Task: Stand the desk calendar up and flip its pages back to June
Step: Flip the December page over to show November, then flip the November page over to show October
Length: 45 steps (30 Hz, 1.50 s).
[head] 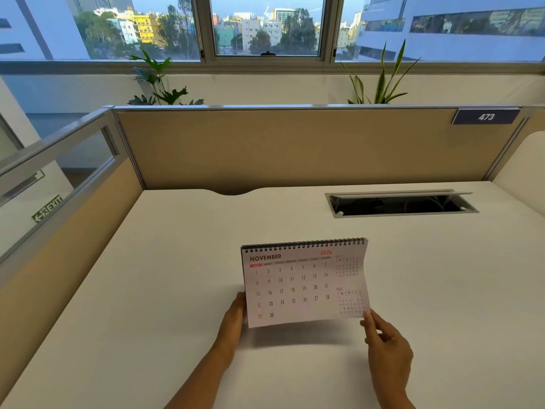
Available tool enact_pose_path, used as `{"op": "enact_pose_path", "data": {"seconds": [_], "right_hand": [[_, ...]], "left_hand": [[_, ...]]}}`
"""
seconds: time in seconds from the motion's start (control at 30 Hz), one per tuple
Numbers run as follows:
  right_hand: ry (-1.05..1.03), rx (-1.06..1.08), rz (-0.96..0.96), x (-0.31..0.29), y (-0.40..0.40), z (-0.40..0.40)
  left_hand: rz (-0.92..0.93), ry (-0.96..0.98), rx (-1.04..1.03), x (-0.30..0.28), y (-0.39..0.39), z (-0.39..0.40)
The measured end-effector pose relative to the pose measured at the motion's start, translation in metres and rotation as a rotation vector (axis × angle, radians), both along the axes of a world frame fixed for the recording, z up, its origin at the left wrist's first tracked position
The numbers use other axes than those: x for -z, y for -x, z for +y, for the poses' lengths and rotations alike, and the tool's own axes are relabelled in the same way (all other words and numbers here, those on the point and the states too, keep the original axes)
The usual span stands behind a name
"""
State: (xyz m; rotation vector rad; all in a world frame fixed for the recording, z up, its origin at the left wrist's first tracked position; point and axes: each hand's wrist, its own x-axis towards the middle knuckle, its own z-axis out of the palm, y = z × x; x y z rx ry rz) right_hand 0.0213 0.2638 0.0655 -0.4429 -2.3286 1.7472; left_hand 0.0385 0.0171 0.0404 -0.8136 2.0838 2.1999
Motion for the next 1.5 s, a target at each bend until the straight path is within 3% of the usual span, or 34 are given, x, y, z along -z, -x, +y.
{"op": "enact_pose_path", "data": {"seconds": [0.1, 0.2, 0.43, 0.5, 0.57, 0.67, 0.87, 1.0, 1.1, 1.2, 1.27, 1.33, 1.5], "right_hand": [[0.039, -0.014, 0.047, -0.005, -0.001, -0.003], [0.240, -0.098, -0.030, -0.010, 0.003, -0.004], [1.377, -0.372, -0.366, -0.016, 0.016, 0.004], [1.519, -0.502, -0.392, -0.022, 0.022, 0.005], [1.439, -0.482, -0.400, -0.029, 0.023, 0.006], [1.326, -0.527, -0.252, -0.058, 0.037, -0.002], [1.402, -0.594, -0.151, -0.124, 0.068, -0.033], [1.306, -0.577, -0.143, -0.129, 0.075, -0.046], [1.250, -0.464, -0.084, -0.113, 0.071, -0.041], [1.202, -0.180, 0.037, -0.091, 0.065, -0.030], [1.065, 0.049, 0.008, -0.075, 0.065, -0.024], [0.817, 0.146, -0.054, -0.058, 0.061, -0.024], [0.449, -0.084, -0.183, -0.027, 0.050, -0.027]], "left_hand": [[0.002, 0.003, -0.003, 0.002, 0.000, -0.001], [0.018, 0.003, 0.001, 0.002, 0.000, -0.001], [-0.011, -0.033, -0.030, 0.001, 0.001, -0.001], [-0.008, -0.053, -0.046, -0.002, 0.001, -0.001], [0.013, -0.035, -0.025, 0.000, -0.001, -0.004], [0.090, 0.021, -0.033, -0.002, -0.005, -0.004], [0.020, 0.042, 0.006, -0.001, 0.001, -0.002], [0.023, 0.039, 0.010, -0.001, 0.001, -0.001], [0.029, 0.033, 0.018, 0.000, 0.001, -0.002], [0.022, 0.031, 0.016, 0.002, 0.001, -0.003], [0.021, 0.029, 0.022, 0.006, 0.001, -0.005], [0.024, 0.027, 0.024, 0.008, 0.000, -0.006], [0.014, 0.026, 0.021, 0.008, 0.003, -0.006]]}}
